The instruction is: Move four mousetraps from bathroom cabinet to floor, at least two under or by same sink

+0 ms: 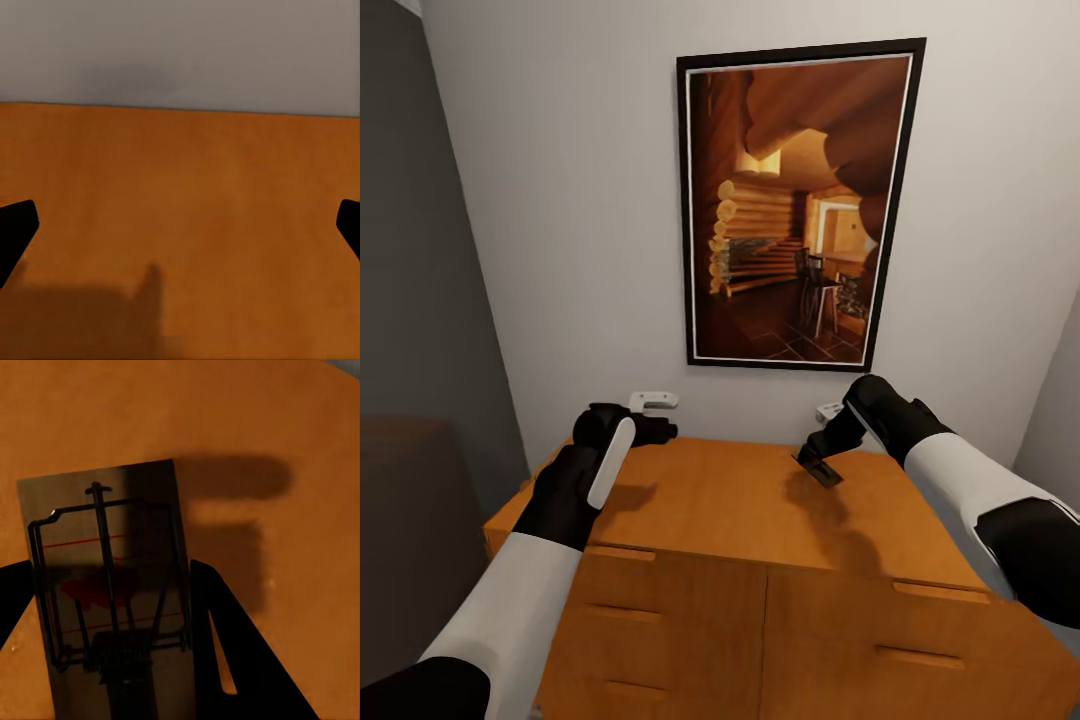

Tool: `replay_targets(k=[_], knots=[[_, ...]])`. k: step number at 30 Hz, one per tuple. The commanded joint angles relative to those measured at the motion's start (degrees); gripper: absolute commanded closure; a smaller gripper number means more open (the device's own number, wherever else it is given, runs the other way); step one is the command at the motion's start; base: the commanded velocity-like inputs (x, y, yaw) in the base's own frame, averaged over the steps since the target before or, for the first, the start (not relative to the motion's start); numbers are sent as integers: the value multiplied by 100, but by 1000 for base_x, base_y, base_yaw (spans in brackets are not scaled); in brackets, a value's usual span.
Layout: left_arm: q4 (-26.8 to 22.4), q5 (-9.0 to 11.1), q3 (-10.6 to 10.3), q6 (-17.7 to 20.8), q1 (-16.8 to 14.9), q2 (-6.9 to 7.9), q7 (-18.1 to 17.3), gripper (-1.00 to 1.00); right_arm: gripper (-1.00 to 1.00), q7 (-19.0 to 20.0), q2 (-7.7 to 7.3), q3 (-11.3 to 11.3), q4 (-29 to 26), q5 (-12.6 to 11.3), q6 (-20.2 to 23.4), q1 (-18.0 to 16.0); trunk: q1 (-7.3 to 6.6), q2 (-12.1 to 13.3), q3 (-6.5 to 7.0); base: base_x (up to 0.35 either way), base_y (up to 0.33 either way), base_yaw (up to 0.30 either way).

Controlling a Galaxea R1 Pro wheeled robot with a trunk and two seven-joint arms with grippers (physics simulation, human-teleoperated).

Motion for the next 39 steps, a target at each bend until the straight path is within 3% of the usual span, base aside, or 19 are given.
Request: replay_targets(k=[1, 10, 13, 15, 17, 19, 21, 25, 32, 39], knots=[[-2, 58, -4, 16, -4, 1, 59, -100, 100, 45, -1, 22, -8, 44, 13, -6, 0, -4, -7, 0, 314, 0], [171, 42, 30, -4, -4, 7, 124, -100, 100, 50, 3, 24, -8, 55, 13, -6, 0, -4, -7, 0, 323, 0], [303, 32, 410, -25, -4, -2, 482, -100, 100, 52, 6, 20, -8, 57, 13, -6, 0, -4, -7, 0, 323, 0], [387, 28, 757, -34, -4, -12, 906, -100, 100, 53, 13, 17, -8, 58, 13, -6, 0, -4, -7, 0, 310, 0], [463, 27, 1101, -44, -4, -41, 1656, -100, 100, 53, 27, 13, -8, 58, 13, -6, 0, -4, -7, 0, 303, 0], [481, 48, 1223, -49, -4, -87, 2195, -100, 100, 53, 36, 9, -8, 59, 13, -6, 0, -4, -7, 0, 297, 0], [462, 49, 1323, -58, -4, -313, 2833, -100, 100, 53, 42, 6, -8, 59, 13, -6, 0, -4, -7, 0, 210, 0], [466, 50, 1340, -68, -4, -403, 3040, -100, 100, 53, 33, 11, -8, 62, 13, -6, 0, -4, -7, 0, 58, 0], [552, 64, 1317, -71, -4, -403, 3100, -100, 100, 52, 34, 12, -8, 67, 13, -6, 0, -4, -7, 0, 10, 0], [784, 69, 1140, -72, -4, -403, 3107, -100, 100, 53, 44, 5, -8, 62, 13, -6, 0, -4, -7, 0, 1, 0]])
